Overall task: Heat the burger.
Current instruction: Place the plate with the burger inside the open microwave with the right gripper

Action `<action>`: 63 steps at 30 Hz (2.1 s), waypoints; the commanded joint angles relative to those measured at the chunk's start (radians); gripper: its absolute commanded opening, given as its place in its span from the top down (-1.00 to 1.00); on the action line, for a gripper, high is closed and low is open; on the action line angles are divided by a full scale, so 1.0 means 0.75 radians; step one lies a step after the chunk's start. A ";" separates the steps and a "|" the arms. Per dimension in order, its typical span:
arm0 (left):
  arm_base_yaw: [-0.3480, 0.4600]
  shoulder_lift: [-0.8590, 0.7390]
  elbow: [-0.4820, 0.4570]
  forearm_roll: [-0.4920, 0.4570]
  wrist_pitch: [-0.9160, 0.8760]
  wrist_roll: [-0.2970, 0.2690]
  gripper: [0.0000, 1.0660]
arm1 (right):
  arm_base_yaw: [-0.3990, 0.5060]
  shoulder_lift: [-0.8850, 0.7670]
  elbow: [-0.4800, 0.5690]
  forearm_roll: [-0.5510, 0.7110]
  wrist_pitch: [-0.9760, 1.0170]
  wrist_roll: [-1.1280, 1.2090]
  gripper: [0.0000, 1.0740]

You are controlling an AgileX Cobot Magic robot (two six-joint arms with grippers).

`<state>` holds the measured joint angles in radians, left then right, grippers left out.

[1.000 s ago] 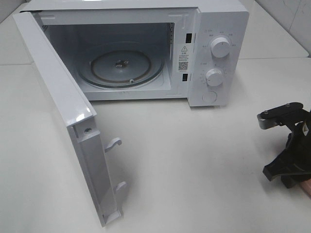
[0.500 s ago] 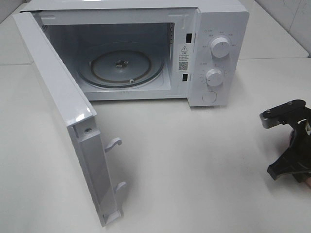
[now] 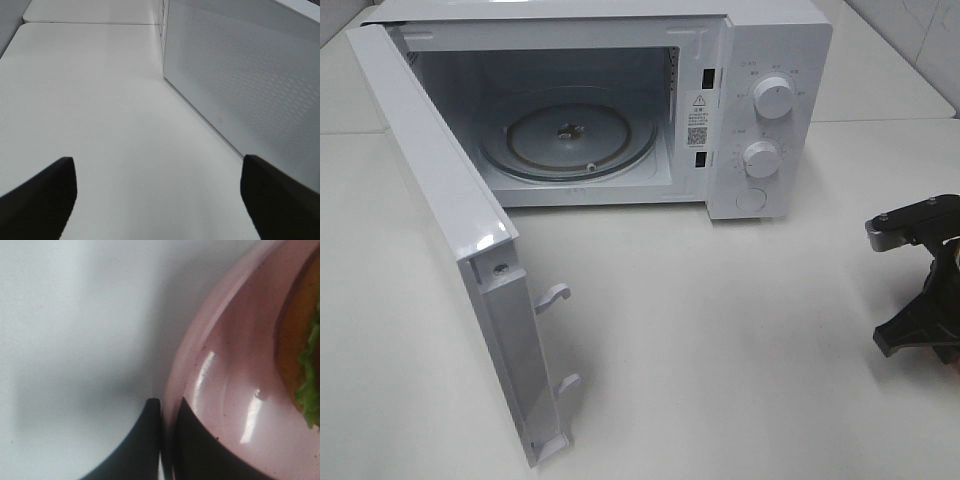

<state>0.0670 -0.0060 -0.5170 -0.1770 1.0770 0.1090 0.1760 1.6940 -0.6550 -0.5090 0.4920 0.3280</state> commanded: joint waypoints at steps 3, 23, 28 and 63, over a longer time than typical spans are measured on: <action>-0.001 -0.021 0.001 -0.012 -0.007 -0.001 -0.53 | 0.000 -0.045 0.004 -0.047 0.041 0.061 1.00; -0.001 -0.021 0.001 -0.012 -0.007 -0.001 -0.53 | 0.000 -0.189 0.004 -0.047 0.139 0.061 1.00; -0.001 -0.021 0.001 -0.012 -0.007 -0.001 -0.53 | 0.000 -0.233 0.004 -0.047 0.155 0.061 1.00; -0.001 -0.021 0.001 -0.012 -0.007 -0.001 -0.53 | 0.436 -0.276 0.004 -0.259 0.505 0.316 1.00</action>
<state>0.0670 -0.0060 -0.5170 -0.1770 1.0770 0.1090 0.4840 1.4960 -0.6530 -0.6440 0.8310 0.5460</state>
